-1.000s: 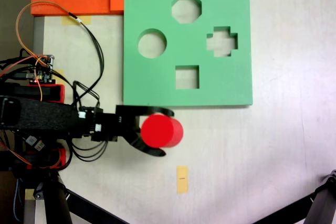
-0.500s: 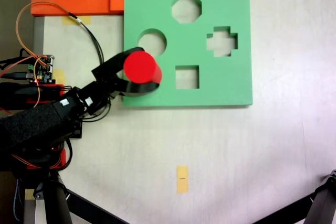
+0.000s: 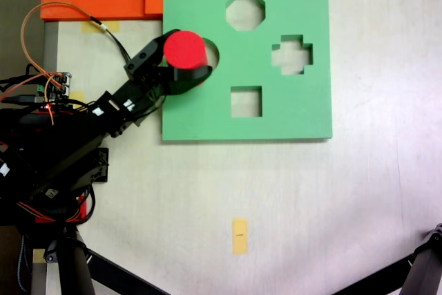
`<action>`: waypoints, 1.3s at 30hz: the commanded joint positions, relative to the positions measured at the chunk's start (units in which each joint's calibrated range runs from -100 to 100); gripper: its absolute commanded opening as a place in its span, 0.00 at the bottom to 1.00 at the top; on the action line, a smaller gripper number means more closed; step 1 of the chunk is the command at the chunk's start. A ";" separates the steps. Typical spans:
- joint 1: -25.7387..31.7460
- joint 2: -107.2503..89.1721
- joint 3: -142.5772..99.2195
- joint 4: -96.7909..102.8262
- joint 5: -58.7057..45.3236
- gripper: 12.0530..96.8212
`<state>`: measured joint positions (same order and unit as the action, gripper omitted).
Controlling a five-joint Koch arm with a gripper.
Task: Put the cylinder block into the corresponding hole
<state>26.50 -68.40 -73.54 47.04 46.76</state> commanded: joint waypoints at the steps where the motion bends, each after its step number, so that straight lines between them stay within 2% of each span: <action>1: 0.54 4.29 5.25 8.86 -0.83 0.13; 10: 1.27 23.85 7.84 21.28 -1.61 0.13; 26: 1.42 29.15 7.74 21.57 -1.90 0.17; 39: 1.56 48.43 8.64 29.37 -1.81 0.19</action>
<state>28.01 -20.25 -67.37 68.58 45.45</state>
